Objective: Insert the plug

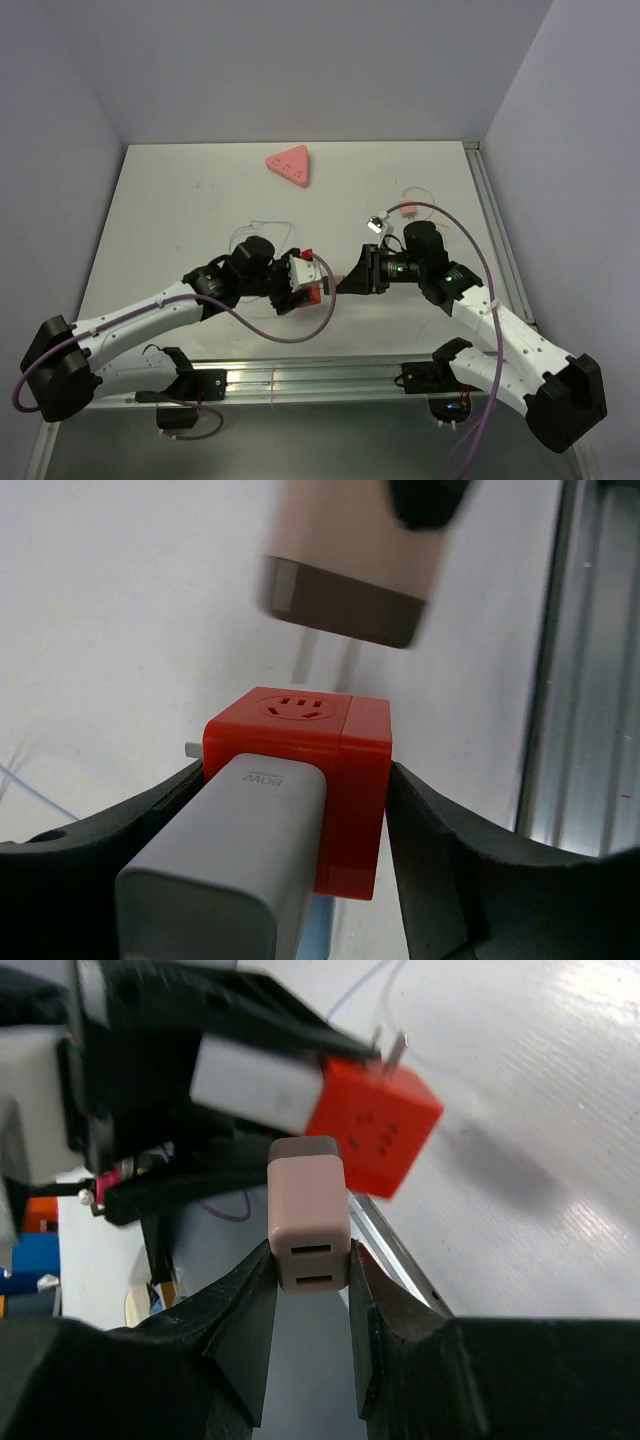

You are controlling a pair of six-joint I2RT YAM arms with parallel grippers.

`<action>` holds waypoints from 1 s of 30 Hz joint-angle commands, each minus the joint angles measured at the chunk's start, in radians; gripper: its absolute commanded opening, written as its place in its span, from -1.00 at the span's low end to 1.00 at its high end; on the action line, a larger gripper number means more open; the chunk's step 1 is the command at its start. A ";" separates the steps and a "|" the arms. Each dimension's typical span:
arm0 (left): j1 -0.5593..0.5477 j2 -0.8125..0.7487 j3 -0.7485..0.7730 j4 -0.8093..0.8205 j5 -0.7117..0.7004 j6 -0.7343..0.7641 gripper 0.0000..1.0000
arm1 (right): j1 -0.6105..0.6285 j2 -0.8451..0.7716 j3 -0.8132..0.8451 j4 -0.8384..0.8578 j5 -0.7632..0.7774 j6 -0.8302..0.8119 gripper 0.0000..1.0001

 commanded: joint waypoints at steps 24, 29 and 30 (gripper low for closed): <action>-0.165 -0.188 -0.040 0.115 -0.133 -0.010 -1.00 | 0.042 0.013 0.108 -0.151 0.009 0.115 -1.00; -0.168 -0.218 -0.048 0.113 -0.102 -0.016 -1.00 | 0.044 0.033 0.102 -0.131 0.004 0.106 -1.00; -0.168 -0.218 -0.046 0.112 -0.099 -0.019 -1.00 | 0.045 0.030 0.098 -0.119 -0.013 0.112 -1.00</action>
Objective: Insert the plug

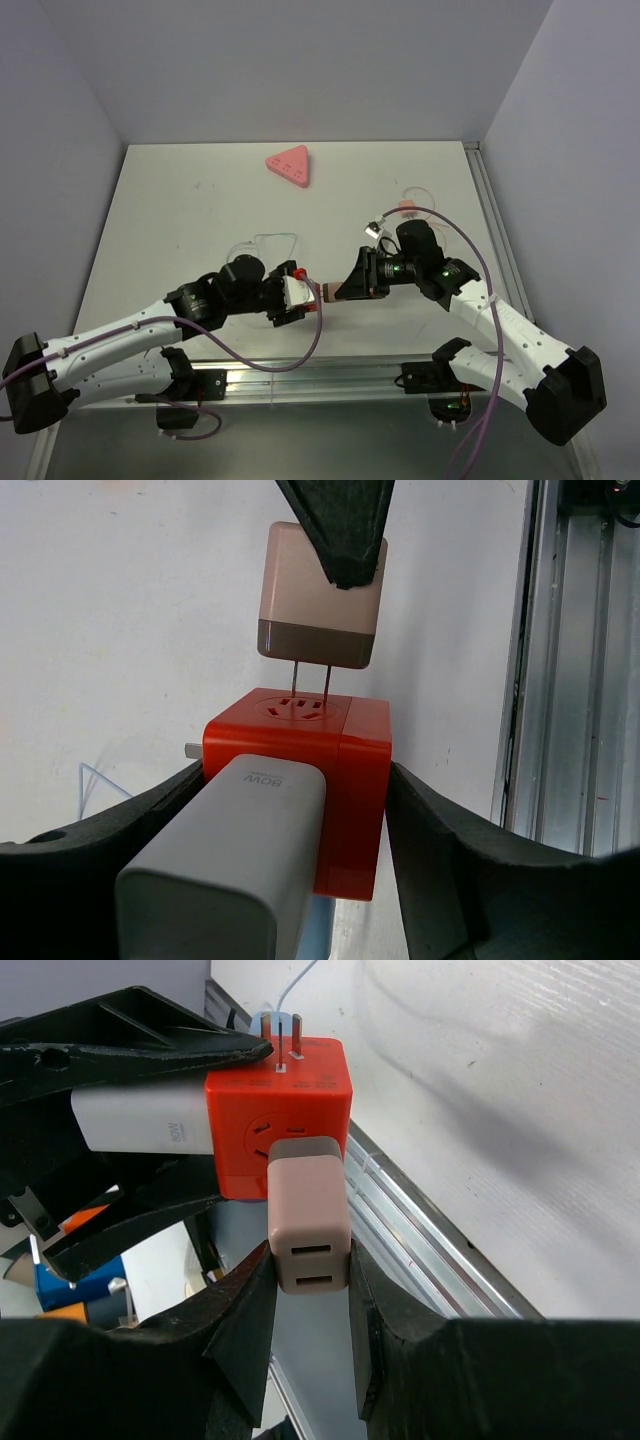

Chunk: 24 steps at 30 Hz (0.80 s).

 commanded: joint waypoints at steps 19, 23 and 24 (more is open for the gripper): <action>-0.021 -0.051 0.005 0.142 0.056 -0.041 -0.99 | 0.005 0.027 -0.020 0.173 -0.112 0.065 -1.00; -0.027 -0.074 -0.004 0.179 0.068 -0.058 -1.00 | 0.005 0.065 -0.016 0.168 -0.123 0.050 -1.00; -0.029 -0.081 -0.010 0.185 0.073 -0.065 -0.99 | 0.005 0.070 -0.008 0.161 -0.132 0.039 -1.00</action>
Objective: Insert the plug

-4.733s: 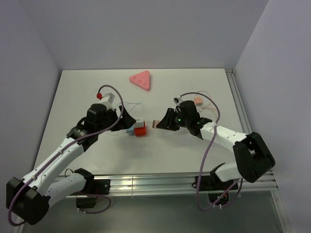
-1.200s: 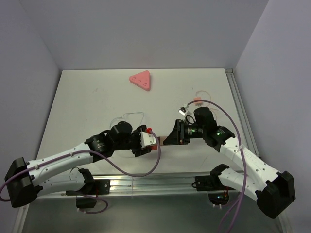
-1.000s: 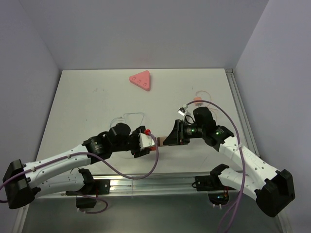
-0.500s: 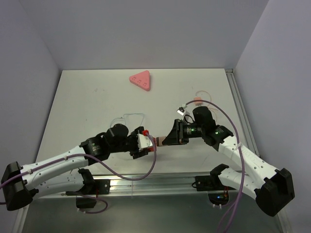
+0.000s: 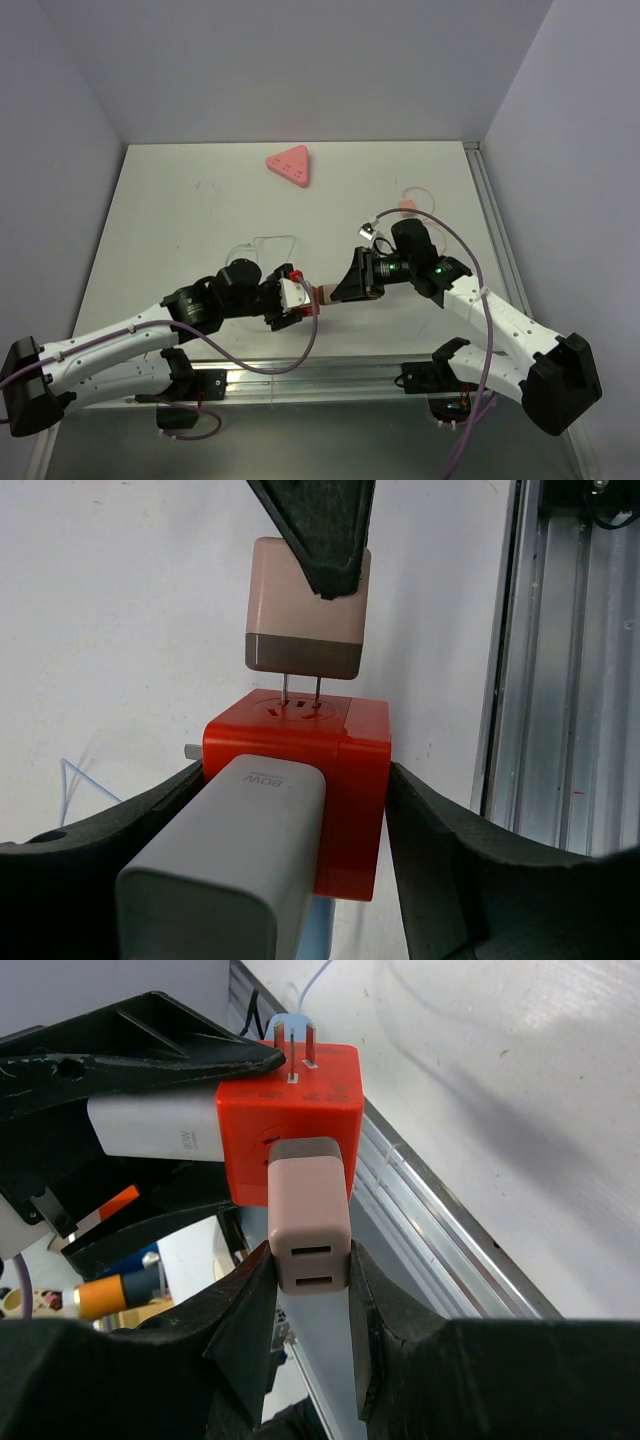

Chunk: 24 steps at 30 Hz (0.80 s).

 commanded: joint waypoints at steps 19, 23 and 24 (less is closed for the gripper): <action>-0.105 0.151 -0.043 0.410 -0.013 -0.109 -0.99 | 0.085 0.149 -0.076 0.261 0.004 -0.007 -1.00; -0.116 0.165 -0.089 0.468 -0.028 -0.122 -1.00 | 0.086 0.198 -0.172 0.437 -0.002 0.055 -1.00; -0.116 0.164 -0.096 0.473 -0.028 -0.126 -1.00 | 0.086 0.212 -0.204 0.495 -0.007 0.057 -1.00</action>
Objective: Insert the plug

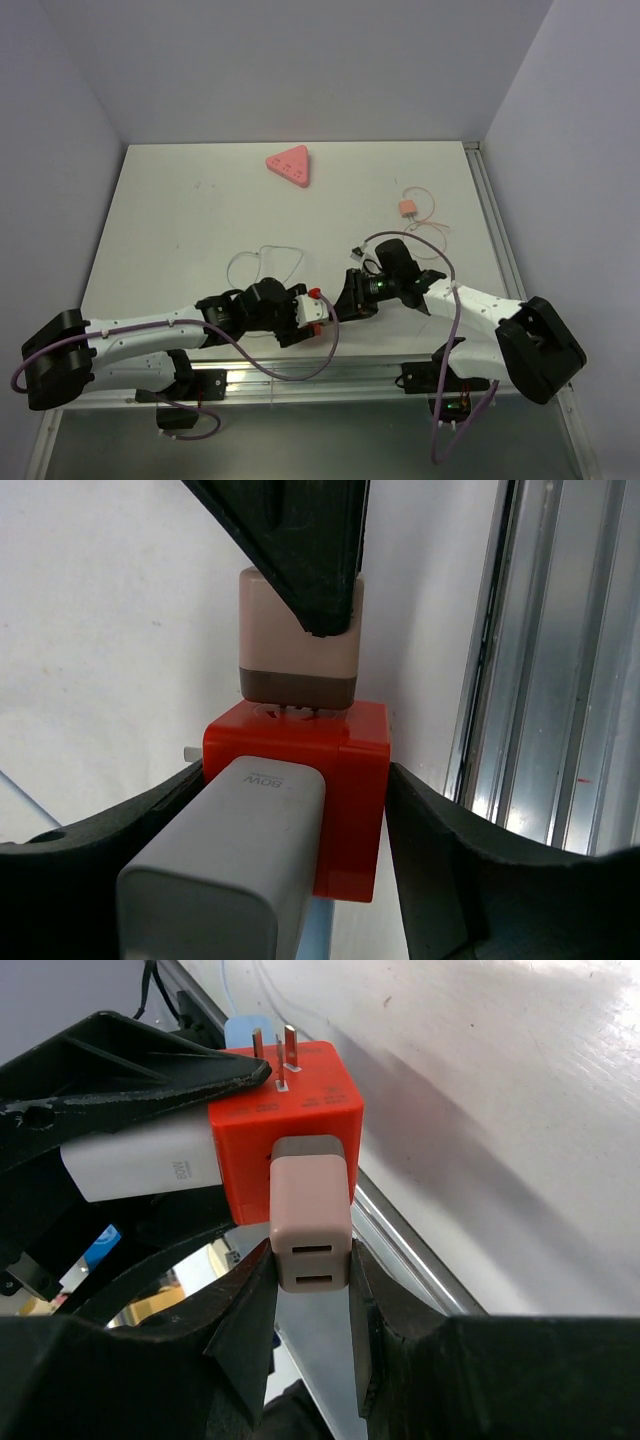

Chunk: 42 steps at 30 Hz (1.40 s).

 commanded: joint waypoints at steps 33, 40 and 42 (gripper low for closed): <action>-0.039 -0.276 -0.072 0.572 0.188 -0.136 -1.00 | 0.179 -0.067 0.038 0.247 -0.105 -0.088 -1.00; -0.046 -0.269 -0.033 0.370 0.127 -0.092 -1.00 | 0.159 -0.138 -0.007 0.298 -0.024 0.007 -1.00; -0.046 -0.221 -0.033 0.348 0.125 -0.095 -0.99 | 0.147 -0.154 0.000 0.238 0.002 0.004 -1.00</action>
